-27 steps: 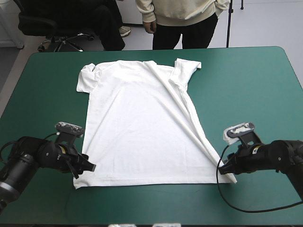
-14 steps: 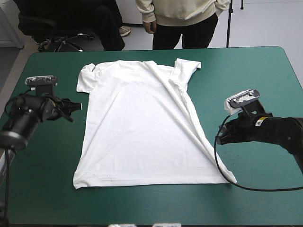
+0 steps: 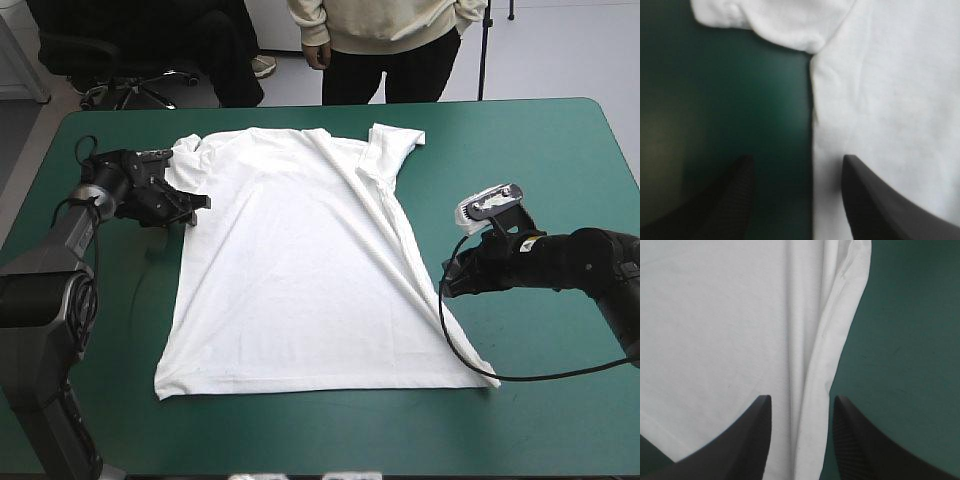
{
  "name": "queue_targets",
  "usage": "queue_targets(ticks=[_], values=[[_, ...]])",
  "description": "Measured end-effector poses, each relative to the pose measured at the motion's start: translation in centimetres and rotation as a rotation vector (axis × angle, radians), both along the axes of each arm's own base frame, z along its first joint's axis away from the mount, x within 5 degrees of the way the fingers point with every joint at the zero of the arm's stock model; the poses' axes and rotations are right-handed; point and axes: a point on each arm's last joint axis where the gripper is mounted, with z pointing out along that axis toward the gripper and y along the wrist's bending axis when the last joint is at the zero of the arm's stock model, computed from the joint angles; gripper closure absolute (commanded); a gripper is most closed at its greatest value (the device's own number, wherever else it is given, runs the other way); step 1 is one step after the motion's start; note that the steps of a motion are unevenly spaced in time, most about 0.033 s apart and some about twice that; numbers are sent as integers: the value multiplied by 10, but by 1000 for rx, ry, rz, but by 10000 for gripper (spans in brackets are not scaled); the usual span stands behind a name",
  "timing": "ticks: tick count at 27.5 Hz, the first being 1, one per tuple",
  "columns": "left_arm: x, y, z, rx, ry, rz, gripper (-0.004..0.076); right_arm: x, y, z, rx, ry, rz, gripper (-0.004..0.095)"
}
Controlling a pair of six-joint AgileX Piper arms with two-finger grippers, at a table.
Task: Fold the cloth
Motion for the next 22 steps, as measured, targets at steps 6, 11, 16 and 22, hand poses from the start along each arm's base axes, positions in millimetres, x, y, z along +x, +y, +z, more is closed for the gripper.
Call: queue_targets(ticks=[6,11,16,22], values=[[11,-13,-12,19,-11,-46,500,1,0,0,1,-5,-2,521],[13,-21,-13,49,-25,-114,738,3,0,2,6,-37,-17,534],[13,-29,-13,49,-34,-145,741,14,0,3,-5,-65,-30,500],[13,-29,-13,49,-34,-146,741,65,7,3,-28,-59,-23,417]])
